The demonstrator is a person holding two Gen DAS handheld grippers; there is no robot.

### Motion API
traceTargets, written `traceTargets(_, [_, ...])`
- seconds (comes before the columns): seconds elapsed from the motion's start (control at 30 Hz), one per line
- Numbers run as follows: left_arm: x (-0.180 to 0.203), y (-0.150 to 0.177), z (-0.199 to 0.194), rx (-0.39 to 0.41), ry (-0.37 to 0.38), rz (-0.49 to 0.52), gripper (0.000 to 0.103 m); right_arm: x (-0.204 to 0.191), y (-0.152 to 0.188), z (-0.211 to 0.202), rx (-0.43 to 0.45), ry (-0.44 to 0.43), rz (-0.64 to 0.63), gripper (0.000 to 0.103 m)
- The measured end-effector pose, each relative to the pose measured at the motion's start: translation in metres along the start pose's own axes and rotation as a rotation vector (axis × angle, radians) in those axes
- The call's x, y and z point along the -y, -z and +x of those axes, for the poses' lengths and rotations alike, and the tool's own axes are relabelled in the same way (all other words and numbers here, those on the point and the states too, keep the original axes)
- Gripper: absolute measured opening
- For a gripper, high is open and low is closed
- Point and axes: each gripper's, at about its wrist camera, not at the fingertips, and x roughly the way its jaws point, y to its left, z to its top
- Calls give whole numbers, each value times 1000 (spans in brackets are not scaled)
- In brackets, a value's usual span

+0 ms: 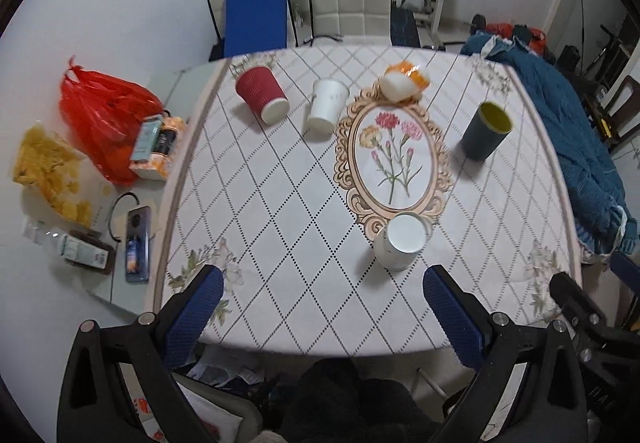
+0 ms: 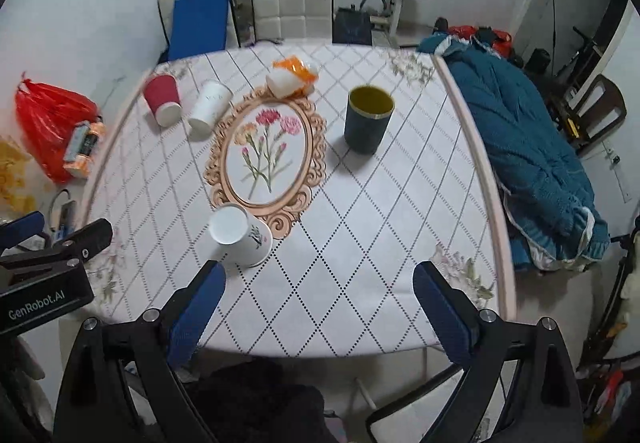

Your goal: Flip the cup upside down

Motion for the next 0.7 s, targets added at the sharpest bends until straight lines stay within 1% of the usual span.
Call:
traceTargets(0.23, [-2,11,-70,77,23,-11,102,9,3,-89,98,-8,8,97])
traceTargets(0.4, [-4,16,-104,116,39,-13,102,9,10,-141,150,-13,5,97])
traceTargets(0.57, [-6,21,-122,124,56,-19,102,9,14,-176,178,-10,1,97])
traceTargets(0.7, [-7,24,-135,134,55,-21,102,11,15,-194,189,-20,8,97])
